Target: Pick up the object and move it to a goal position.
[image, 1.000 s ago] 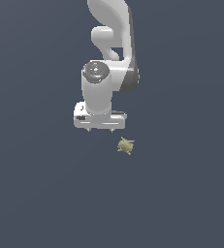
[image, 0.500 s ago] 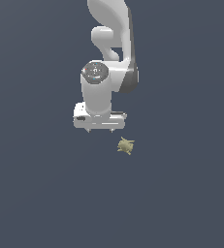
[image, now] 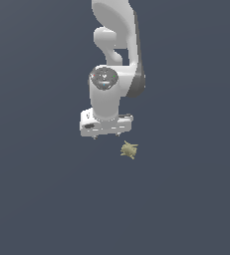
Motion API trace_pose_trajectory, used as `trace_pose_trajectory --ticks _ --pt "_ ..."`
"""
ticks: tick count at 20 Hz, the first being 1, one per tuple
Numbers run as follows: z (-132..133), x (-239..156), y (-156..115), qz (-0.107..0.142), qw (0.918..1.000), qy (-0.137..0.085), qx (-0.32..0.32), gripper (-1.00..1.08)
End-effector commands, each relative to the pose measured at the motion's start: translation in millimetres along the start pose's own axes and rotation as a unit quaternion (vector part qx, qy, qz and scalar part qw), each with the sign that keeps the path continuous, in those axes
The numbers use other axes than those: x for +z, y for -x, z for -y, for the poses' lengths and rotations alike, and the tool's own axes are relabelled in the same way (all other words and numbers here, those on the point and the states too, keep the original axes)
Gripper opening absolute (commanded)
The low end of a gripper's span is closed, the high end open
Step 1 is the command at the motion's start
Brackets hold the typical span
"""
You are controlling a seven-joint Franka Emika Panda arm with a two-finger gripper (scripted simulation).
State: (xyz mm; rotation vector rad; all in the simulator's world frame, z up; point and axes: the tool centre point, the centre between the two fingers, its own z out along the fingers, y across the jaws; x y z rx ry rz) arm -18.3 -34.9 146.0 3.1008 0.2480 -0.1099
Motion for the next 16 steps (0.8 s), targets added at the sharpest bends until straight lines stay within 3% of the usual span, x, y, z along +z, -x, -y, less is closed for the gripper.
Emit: trace_pose_trajectory --ticks 1,8,16 --pt "6 3 -2 -0.002 0.9995 0.001 -0.032 1.0" --pt "27 14 -10 -0.008 0.9893 0.003 -0.146 1.0" --pt "54 25 -19 -0.017 0.9603 0.004 -0.278 1.0"
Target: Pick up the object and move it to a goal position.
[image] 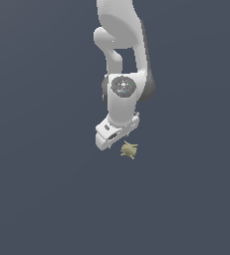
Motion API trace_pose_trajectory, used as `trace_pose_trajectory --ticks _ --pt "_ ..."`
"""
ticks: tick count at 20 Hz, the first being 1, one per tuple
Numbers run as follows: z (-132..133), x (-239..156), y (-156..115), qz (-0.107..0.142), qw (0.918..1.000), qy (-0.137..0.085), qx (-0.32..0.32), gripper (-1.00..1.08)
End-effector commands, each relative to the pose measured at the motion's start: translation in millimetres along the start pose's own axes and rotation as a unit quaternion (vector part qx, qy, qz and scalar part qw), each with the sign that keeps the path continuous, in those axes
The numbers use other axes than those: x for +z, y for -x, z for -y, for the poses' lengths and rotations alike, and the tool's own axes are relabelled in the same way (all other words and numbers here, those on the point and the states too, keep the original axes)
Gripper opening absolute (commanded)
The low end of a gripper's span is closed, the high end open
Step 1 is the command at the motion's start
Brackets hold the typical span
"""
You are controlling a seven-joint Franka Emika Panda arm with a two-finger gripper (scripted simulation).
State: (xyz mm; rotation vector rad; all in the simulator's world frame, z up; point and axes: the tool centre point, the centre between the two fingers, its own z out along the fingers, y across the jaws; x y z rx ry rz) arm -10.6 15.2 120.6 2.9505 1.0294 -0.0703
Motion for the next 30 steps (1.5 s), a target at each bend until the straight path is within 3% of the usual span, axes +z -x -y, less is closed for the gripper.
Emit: trace_pose_trajectory --ticks 1,10,19,30 --pt "6 4 -6 -0.003 0.9991 0.001 -0.043 1.0" --pt "28 14 -27 -0.015 0.9832 0.004 -0.182 1.0" --pt "41 19 -38 -0.022 0.967 0.006 -0.254 1.0" --pt "42 30 -39 -0.023 0.9647 0.006 -0.262 1.0"
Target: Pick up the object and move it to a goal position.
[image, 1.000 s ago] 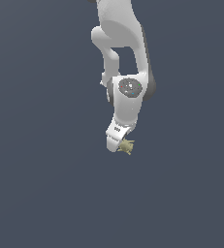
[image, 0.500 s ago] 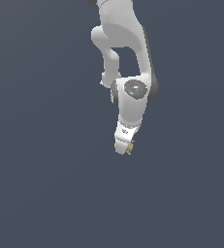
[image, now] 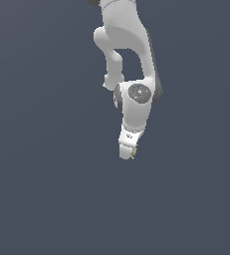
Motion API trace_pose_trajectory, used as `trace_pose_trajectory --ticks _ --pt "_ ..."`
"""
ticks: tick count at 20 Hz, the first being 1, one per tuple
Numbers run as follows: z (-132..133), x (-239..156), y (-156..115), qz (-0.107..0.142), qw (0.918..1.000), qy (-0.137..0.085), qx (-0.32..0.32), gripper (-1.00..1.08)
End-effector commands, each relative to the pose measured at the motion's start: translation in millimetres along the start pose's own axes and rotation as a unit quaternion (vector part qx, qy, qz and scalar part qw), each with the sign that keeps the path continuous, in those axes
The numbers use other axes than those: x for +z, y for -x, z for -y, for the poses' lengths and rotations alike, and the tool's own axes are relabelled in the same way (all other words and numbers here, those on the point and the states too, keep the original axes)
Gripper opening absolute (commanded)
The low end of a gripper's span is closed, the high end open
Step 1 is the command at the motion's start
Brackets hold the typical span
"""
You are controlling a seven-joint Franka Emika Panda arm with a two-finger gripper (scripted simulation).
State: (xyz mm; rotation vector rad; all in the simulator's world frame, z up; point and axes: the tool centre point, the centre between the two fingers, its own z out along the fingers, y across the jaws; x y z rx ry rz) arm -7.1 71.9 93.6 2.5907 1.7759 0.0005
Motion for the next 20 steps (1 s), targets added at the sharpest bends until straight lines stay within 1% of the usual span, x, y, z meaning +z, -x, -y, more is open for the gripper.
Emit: trace_pose_trajectory --ticks 1,7,12,13,20 --pt "1 8 0 0.0 1.0 -0.001 -0.001 1.0" --pt "2 38 0 0.0 1.0 0.0 -0.002 1.0" --pt "0 45 0 0.0 1.0 0.0 -0.002 1.0" --pt "0 45 0 0.0 1.0 0.0 -0.002 -1.0" --pt "0 45 0 0.0 1.0 0.0 -0.002 -1.0"
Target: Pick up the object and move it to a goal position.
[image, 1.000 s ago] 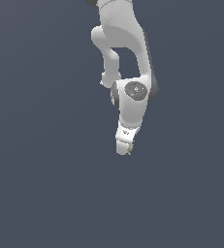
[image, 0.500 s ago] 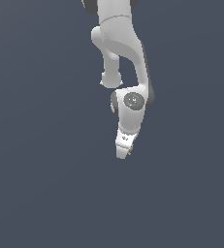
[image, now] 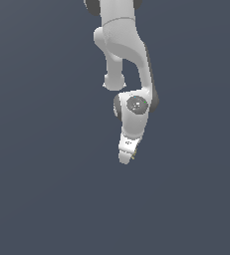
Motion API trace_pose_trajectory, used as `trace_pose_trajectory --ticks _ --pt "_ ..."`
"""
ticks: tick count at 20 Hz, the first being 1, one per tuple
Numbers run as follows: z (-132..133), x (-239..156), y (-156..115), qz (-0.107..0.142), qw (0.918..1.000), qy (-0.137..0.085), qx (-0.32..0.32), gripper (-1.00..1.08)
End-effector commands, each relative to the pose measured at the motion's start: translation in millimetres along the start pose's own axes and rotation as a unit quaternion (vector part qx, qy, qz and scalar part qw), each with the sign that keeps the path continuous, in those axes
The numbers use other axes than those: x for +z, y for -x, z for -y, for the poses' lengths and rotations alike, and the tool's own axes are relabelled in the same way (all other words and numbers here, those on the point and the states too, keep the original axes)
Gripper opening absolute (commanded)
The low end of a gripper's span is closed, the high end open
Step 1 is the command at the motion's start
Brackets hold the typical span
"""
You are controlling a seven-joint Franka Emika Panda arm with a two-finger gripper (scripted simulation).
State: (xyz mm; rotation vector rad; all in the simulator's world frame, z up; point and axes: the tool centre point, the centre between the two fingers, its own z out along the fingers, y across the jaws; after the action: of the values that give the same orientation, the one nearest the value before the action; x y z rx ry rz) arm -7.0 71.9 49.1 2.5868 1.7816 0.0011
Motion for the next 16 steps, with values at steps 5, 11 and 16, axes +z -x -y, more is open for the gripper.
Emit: trace_pose_trajectory --ticks 5,11,16 --pt "-1 -2 -2 -0.002 1.0 0.002 -0.001 -1.0" --pt "-20 -29 -23 -0.028 0.9987 0.038 -0.021 -1.0" --pt "-46 -80 -57 -0.072 0.9913 0.096 -0.054 -1.0"
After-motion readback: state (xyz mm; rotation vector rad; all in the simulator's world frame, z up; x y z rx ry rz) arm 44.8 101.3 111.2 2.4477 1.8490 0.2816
